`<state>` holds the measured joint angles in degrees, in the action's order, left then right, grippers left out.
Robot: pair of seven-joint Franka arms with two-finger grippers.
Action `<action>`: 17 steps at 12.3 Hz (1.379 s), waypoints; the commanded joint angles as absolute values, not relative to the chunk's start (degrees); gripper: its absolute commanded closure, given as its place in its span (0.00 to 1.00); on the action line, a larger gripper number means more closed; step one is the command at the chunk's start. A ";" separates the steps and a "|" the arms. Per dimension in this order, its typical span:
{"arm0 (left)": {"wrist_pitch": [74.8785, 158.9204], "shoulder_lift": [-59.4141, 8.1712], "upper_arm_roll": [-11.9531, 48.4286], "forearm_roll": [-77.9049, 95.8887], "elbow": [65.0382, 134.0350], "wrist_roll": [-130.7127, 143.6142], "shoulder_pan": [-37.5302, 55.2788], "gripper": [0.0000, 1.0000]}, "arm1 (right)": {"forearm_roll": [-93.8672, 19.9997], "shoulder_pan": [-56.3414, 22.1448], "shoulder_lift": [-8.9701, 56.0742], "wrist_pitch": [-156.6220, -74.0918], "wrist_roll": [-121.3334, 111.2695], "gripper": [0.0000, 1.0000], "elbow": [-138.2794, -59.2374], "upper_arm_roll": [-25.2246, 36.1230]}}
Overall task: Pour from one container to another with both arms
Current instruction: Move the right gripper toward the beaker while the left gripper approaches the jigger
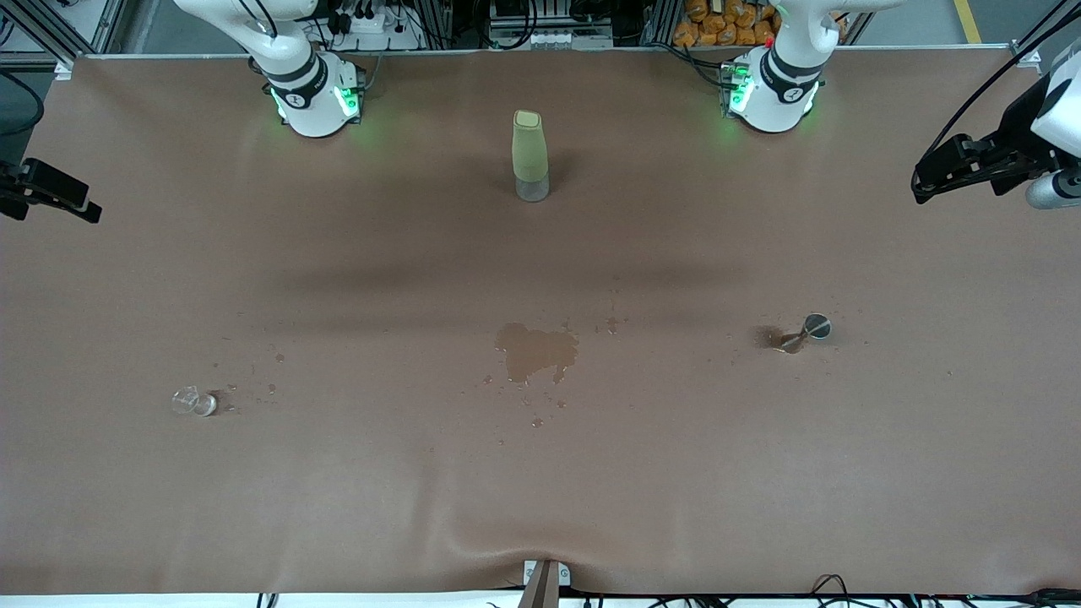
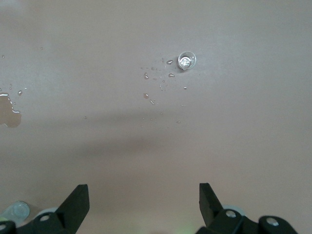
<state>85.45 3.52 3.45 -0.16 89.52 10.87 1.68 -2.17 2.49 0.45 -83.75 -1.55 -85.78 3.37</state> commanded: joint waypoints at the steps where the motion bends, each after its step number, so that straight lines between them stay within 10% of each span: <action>1: 85.25 4.22 2.90 -0.44 90.26 10.90 2.20 0.00 | -1.23 1.58 -0.09 -83.14 -1.67 0.00 -85.43 3.87; 17: 89.38 -4.83 1.85 14.31 92.19 -12.19 -13.35 0.00 | -3.86 7.46 5.00 -89.81 -27.65 0.00 -85.43 3.96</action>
